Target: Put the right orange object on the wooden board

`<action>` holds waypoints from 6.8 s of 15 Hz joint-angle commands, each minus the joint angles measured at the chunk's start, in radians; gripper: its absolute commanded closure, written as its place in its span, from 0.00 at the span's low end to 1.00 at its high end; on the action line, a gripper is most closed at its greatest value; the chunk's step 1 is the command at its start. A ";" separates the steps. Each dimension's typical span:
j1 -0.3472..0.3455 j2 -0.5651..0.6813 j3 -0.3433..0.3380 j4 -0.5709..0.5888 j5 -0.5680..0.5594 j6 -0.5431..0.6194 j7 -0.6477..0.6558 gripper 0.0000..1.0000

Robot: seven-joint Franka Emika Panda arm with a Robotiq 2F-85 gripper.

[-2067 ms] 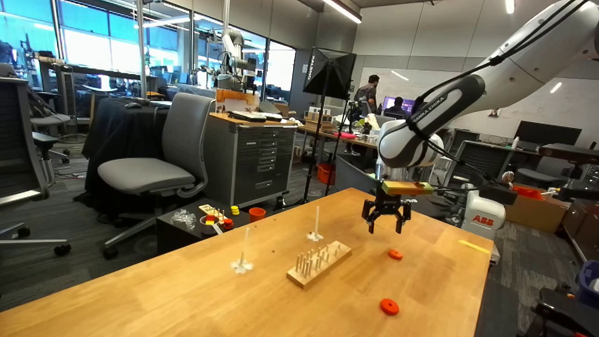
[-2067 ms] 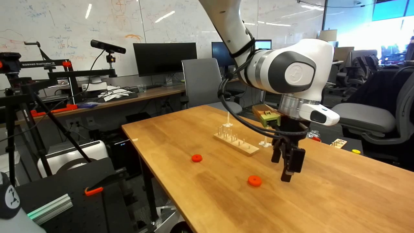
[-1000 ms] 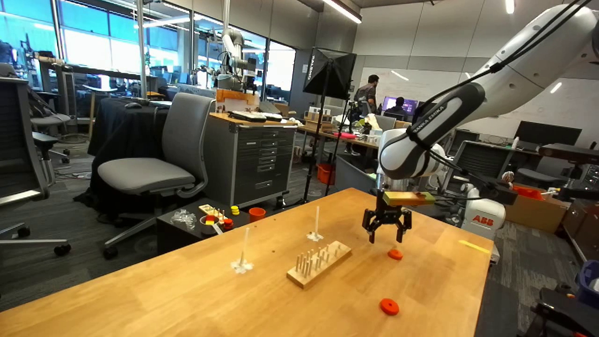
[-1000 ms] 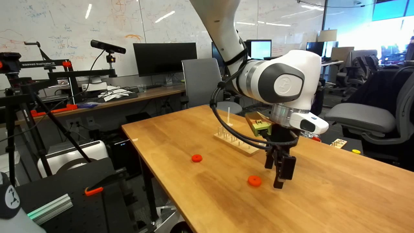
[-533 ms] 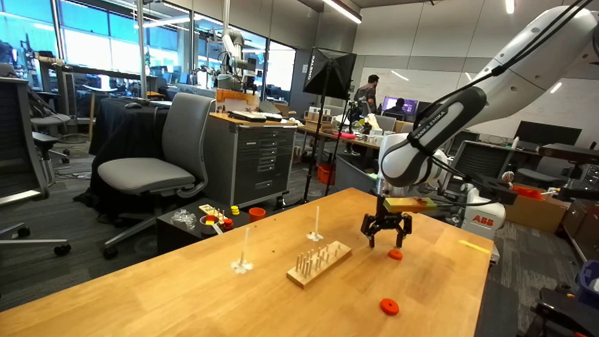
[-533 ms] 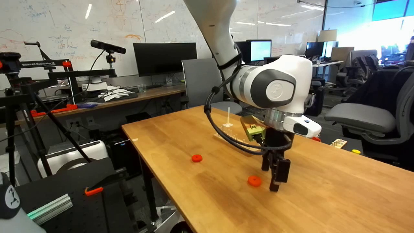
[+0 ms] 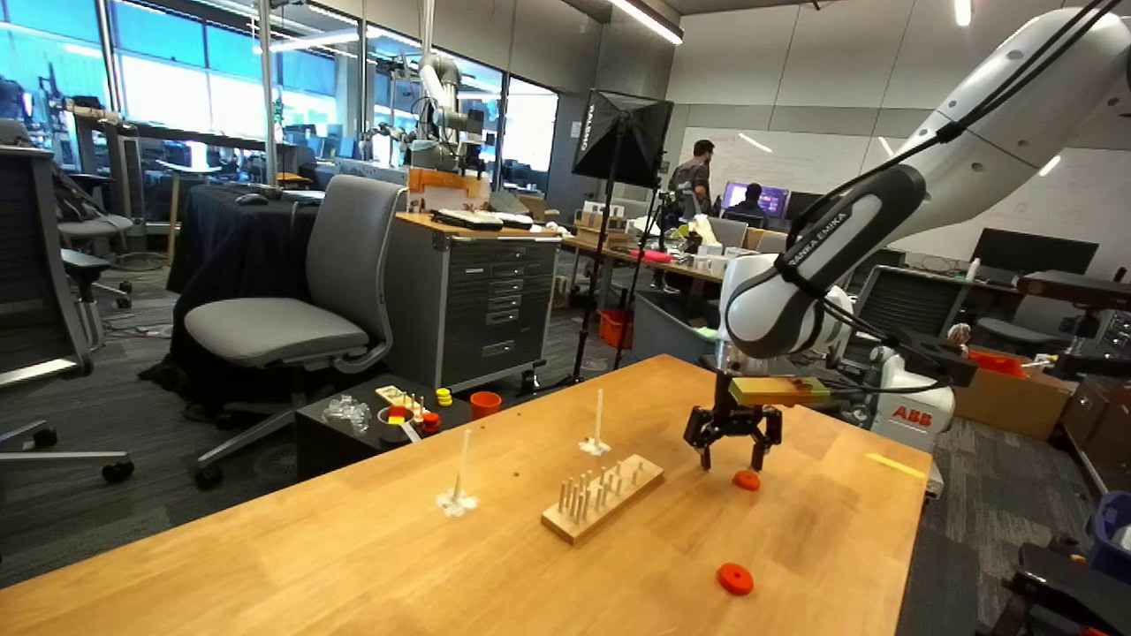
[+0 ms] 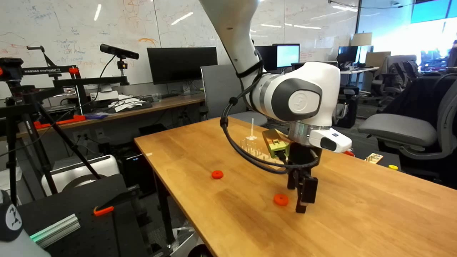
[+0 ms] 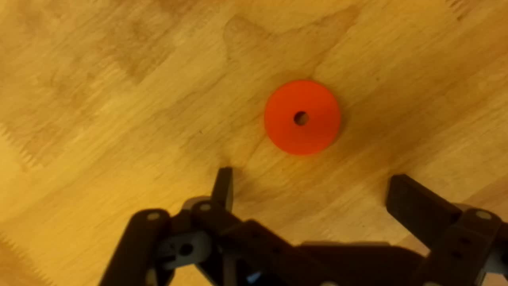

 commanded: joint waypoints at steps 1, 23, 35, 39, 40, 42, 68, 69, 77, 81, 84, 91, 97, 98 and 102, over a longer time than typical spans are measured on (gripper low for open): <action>-0.007 -0.083 -0.002 -0.129 0.007 0.065 -0.038 0.00; -0.151 -0.197 0.126 -0.333 0.099 0.287 -0.292 0.82; 0.087 -0.193 0.034 -0.186 0.030 0.150 0.024 0.82; 0.177 -0.182 0.016 -0.099 0.006 0.063 0.169 0.82; 0.194 -0.176 0.012 -0.074 -0.001 0.045 0.201 0.82; 0.219 -0.161 0.008 -0.021 -0.020 -0.001 0.258 0.82; 0.287 0.071 0.034 0.296 -0.129 -0.232 0.421 0.82; 0.285 0.072 0.034 0.298 -0.129 -0.237 0.420 0.82; 0.274 0.091 0.032 0.328 -0.126 -0.261 0.420 0.82; 0.275 0.110 0.031 0.343 -0.126 -0.264 0.421 0.82; 0.279 0.105 0.027 0.330 -0.131 -0.259 0.422 0.25; 0.281 -0.011 0.007 0.190 -0.168 -0.129 0.405 0.00; 0.272 -0.121 -0.012 0.076 -0.177 0.037 0.414 0.00; 0.269 -0.141 -0.009 0.059 -0.174 0.050 0.408 0.00; 0.256 -0.205 0.010 0.002 -0.162 0.075 0.390 0.00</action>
